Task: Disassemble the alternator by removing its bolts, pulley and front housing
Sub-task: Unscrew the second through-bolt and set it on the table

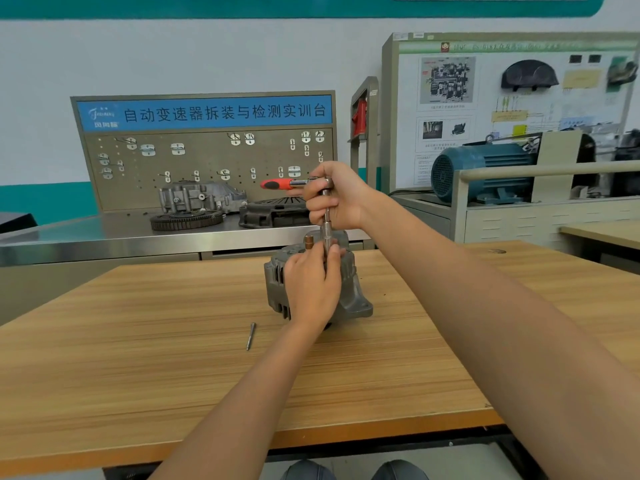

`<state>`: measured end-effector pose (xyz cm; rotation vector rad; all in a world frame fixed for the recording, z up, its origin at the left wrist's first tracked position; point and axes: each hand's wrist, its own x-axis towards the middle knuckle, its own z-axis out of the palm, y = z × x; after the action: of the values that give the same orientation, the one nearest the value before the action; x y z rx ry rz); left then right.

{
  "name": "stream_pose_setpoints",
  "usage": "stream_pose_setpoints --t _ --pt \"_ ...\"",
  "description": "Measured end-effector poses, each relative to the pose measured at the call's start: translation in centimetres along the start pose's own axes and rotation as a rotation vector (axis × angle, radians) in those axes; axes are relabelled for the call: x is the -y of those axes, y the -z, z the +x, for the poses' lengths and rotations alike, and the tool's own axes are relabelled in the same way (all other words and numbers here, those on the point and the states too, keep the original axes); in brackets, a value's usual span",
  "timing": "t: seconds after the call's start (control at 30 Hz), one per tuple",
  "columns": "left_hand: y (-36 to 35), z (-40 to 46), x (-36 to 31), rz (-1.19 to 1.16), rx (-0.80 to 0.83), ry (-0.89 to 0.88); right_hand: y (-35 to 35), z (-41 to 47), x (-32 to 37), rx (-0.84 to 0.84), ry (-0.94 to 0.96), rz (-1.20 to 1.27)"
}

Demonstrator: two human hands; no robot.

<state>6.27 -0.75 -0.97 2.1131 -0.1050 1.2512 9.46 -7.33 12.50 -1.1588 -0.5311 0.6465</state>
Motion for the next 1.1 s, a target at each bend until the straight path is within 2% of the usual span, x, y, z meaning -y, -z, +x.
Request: stream_pose_setpoints --t 0.17,0.2,0.33,0.43,0.53,0.67,0.77,0.9,1.1 --pt "0.1 0.1 -0.3 -0.042 0.032 0.074 -0.6 0.1 -0.1 -0.078 0.028 -0.049" --pt "0.1 0.1 -0.3 -0.044 0.036 0.096 -1.0 0.2 -0.3 -0.162 0.074 -0.040" --pt "0.1 0.1 -0.7 -0.042 0.007 0.171 -2.8 0.4 -1.8 -0.729 0.394 -0.060" --pt "0.3 0.0 -1.2 -0.041 -0.034 0.179 -3.5 0.4 -2.5 -0.814 0.548 -0.028" --pt "0.5 0.0 -1.4 -0.064 -0.030 0.227 -3.8 0.8 -2.9 -0.898 0.690 -0.148" --pt "0.8 0.1 -1.2 -0.126 0.012 0.209 -3.6 1.4 -3.3 -0.878 0.689 -0.444" --pt "0.9 0.1 -0.8 -0.161 0.038 0.162 -3.3 1.5 -3.3 -0.822 0.675 -0.503" --pt "0.8 0.1 -0.5 -0.120 0.061 0.098 -2.7 1.7 -2.6 -0.724 0.598 -0.320" --pt "0.5 0.0 -0.6 -0.069 0.082 0.076 0.1 0.6 -1.1 -0.296 0.296 -0.051"
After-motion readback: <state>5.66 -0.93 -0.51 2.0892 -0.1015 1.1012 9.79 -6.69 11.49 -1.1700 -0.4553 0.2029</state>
